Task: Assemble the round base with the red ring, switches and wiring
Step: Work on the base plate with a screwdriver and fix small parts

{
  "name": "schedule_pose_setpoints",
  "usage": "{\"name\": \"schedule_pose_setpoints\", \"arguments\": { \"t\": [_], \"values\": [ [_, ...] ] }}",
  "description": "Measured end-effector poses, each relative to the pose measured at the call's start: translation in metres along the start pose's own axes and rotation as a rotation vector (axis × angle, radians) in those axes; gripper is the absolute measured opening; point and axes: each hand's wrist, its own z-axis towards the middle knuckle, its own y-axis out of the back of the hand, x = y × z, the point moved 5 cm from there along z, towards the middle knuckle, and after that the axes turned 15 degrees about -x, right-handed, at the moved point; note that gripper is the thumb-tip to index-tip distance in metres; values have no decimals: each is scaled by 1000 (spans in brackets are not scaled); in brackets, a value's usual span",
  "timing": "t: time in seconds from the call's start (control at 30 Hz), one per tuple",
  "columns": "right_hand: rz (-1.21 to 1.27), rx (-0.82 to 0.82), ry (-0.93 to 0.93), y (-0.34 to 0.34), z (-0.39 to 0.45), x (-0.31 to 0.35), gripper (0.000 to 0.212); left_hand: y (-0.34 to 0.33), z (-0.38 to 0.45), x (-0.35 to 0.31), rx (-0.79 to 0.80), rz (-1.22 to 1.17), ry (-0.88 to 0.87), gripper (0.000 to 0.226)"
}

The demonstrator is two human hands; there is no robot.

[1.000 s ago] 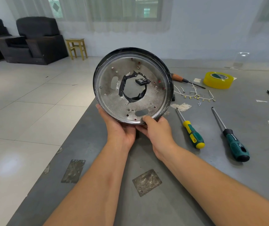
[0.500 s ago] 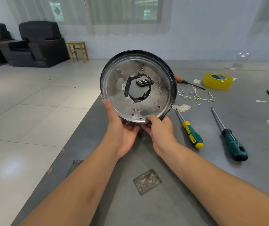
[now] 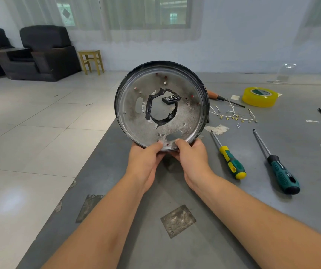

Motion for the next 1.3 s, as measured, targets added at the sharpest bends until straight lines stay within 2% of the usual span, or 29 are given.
{"name": "schedule_pose_setpoints", "arguments": {
  "t": [0.47,0.6,0.8,1.07,1.3],
  "values": [
    [-38,19,35,-2,-2,1,40,5,6,6,-53,-37,-17,20],
    [-50,11,35,-1,-1,-1,45,5,8,6,-80,-33,-18,29],
    [14,25,25,-1,0,-2,33,5,10,5,-67,-19,-20,39],
    [116,35,-3,1,-6,3,22,5,13,6,-66,35,-38,44],
    [126,33,-21,1,-5,2,25,4,13,6,-65,59,-64,45]
  ]
}}
